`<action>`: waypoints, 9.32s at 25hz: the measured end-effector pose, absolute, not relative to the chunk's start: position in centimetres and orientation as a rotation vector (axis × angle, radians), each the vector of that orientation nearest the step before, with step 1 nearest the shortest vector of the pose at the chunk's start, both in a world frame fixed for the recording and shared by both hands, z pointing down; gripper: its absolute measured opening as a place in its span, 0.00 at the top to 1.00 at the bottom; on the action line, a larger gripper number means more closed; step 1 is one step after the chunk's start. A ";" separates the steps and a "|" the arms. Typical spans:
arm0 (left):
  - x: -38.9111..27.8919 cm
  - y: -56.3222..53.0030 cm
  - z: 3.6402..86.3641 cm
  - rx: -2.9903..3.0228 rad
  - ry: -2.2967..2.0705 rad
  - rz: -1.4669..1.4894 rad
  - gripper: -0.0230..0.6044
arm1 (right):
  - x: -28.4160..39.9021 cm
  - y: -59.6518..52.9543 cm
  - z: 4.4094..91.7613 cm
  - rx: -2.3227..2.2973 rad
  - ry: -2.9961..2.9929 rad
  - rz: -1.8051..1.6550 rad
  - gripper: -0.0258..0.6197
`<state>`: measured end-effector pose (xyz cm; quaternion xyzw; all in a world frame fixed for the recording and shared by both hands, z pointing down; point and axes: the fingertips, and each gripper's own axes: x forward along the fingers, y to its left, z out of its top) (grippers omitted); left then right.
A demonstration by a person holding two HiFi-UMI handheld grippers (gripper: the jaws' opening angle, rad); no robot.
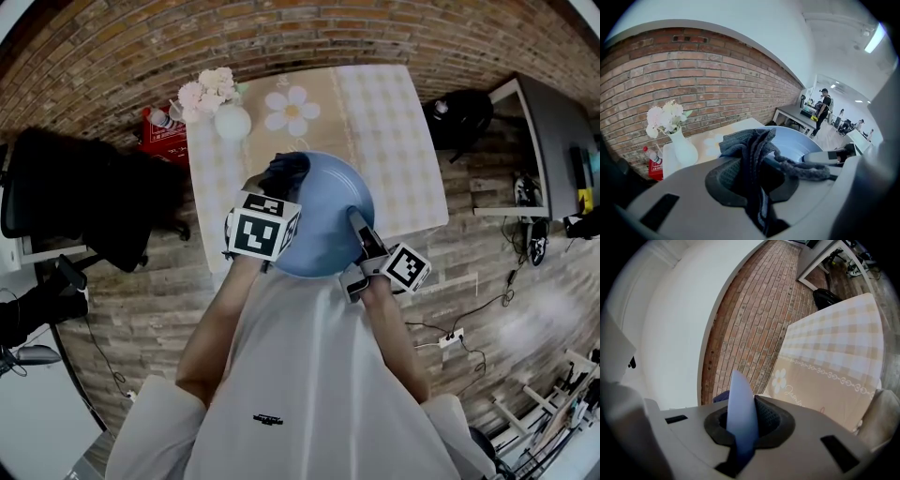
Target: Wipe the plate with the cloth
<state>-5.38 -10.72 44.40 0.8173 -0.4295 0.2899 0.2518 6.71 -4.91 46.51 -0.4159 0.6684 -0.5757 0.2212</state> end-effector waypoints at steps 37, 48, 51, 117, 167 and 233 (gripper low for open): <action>3.4 -5.7 45.2 2.406 -0.759 0.881 0.87 | 5.9 -6.0 47.3 -1.236 1.907 -1.598 0.87; 2.6 -1.1 46.4 2.470 -0.528 1.068 0.87 | 6.0 -6.1 48.0 -1.223 1.853 -1.657 0.87; 3.2 0.0 46.6 2.495 -0.440 1.123 0.87 | 6.2 -6.2 48.1 -1.226 1.842 -1.661 0.87; -6.3 -9.2 48.2 2.354 -0.791 1.317 0.87 | 8.8 -6.2 47.4 -1.190 1.843 -1.659 0.87; 3.5 -3.6 46.2 2.438 -0.575 1.060 0.87 | 7.2 -8.3 47.6 -1.238 1.811 -1.702 0.87; 1.2 -6.3 45.9 2.386 -0.777 0.963 0.87 | 11.8 -8.3 46.9 -1.428 1.791 -1.536 0.87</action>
